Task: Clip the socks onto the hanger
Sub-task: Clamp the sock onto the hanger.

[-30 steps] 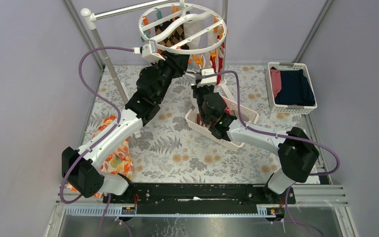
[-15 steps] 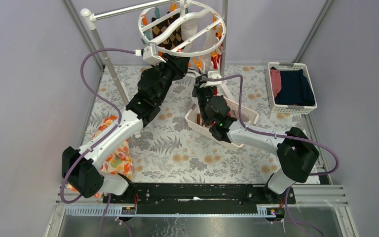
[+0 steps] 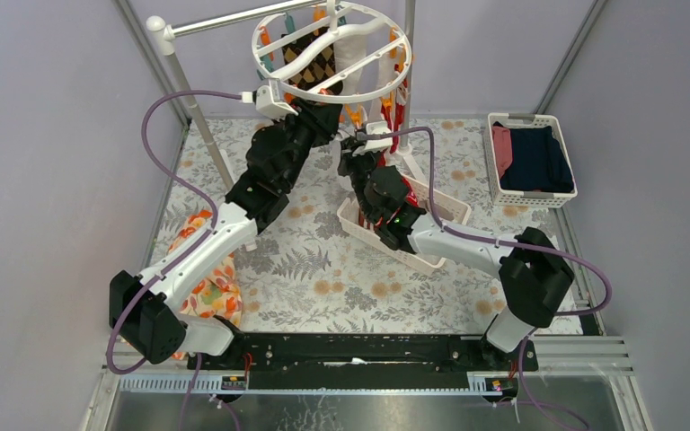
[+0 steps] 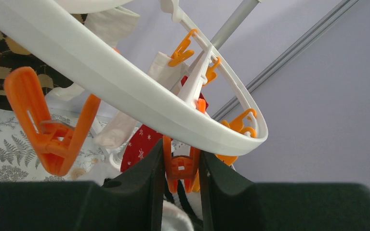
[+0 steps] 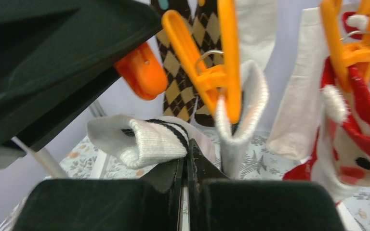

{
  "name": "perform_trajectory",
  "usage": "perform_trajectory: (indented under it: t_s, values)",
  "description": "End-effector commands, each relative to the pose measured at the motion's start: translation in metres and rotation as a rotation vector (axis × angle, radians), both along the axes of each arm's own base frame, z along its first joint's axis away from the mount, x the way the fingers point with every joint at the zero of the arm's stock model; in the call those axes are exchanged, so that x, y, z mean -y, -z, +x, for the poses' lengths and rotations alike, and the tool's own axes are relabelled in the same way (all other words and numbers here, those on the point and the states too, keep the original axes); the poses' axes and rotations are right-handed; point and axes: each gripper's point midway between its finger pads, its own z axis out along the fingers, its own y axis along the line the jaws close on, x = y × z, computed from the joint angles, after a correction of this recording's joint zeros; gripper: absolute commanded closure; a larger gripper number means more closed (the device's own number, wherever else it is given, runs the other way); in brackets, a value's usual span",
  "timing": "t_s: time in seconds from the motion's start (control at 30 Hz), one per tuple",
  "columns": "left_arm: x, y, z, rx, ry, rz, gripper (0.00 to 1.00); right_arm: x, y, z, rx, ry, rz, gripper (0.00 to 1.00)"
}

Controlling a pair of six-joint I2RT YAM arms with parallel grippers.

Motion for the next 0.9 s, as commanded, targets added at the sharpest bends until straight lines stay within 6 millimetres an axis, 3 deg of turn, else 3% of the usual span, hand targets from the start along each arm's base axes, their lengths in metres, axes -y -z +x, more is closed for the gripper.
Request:
perform_trajectory:
  t_s: [0.0,0.17,0.43,0.57,0.7,0.87]
  values:
    - [-0.006,-0.006,-0.002,0.014,-0.004,-0.017,0.92,-0.017,-0.019,-0.016,0.056,-0.128,0.028,1.0]
    - [-0.008,-0.008,0.0,0.019,-0.003,-0.02,0.92,-0.008,-0.02,-0.042,0.135,-0.219,-0.051,1.0]
    - [-0.008,-0.007,0.002,0.013,0.004,-0.026,0.92,0.016,0.009,-0.072,0.157,-0.27,-0.127,1.0]
    - [-0.006,-0.005,0.003,0.009,0.011,-0.031,0.92,0.015,0.011,-0.06,0.152,-0.207,-0.135,1.0]
    - [-0.007,-0.006,0.003,0.007,0.011,-0.03,0.92,0.012,-0.007,-0.043,0.175,-0.089,-0.11,1.0]
    - [-0.007,-0.008,0.004,0.009,0.012,-0.03,0.92,-0.018,-0.018,-0.032,0.191,-0.084,-0.106,1.0]
